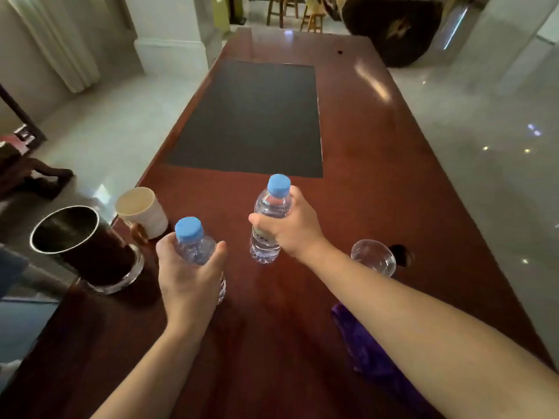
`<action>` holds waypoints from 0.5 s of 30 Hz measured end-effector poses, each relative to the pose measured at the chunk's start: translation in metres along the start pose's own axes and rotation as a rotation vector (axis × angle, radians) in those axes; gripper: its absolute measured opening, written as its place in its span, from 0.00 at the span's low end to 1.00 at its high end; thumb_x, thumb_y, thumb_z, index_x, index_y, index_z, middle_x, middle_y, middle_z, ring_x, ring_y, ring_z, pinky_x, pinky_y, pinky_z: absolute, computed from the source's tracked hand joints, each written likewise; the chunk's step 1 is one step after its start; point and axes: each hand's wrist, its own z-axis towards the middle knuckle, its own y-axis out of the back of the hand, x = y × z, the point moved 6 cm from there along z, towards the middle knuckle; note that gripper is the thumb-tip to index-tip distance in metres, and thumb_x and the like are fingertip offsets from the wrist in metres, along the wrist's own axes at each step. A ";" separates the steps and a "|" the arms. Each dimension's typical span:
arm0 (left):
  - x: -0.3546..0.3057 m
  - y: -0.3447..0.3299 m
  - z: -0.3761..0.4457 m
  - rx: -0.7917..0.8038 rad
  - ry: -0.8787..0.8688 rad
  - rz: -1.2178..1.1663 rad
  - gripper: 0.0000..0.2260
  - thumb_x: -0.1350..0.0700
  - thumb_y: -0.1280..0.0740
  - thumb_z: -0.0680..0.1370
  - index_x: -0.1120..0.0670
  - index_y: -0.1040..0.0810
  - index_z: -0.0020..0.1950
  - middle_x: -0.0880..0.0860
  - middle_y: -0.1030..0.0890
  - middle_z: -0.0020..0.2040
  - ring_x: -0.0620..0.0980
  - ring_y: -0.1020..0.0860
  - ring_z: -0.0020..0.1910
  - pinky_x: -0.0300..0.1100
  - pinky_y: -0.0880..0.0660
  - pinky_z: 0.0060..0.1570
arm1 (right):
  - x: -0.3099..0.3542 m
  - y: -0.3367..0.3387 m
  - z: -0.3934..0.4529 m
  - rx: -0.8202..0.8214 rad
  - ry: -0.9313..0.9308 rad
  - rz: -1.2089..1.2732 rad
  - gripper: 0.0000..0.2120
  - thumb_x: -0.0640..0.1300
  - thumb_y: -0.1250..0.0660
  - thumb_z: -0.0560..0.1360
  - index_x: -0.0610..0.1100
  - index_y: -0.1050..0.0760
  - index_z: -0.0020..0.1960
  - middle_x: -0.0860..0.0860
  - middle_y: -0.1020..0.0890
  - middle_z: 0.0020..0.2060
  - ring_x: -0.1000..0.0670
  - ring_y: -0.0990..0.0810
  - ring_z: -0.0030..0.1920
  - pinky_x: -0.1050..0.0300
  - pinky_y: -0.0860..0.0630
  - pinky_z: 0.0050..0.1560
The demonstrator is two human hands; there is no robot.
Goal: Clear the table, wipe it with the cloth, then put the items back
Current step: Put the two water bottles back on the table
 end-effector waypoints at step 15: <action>-0.083 -0.227 0.015 0.336 -0.094 -0.049 0.20 0.47 0.26 0.68 0.45 0.33 0.53 0.42 0.23 0.46 0.36 0.23 0.43 0.36 0.29 0.41 | -0.105 0.208 0.048 -0.357 -0.152 -0.053 0.29 0.58 0.24 0.59 0.53 0.30 0.56 0.60 0.22 0.45 0.55 0.20 0.47 0.51 0.22 0.52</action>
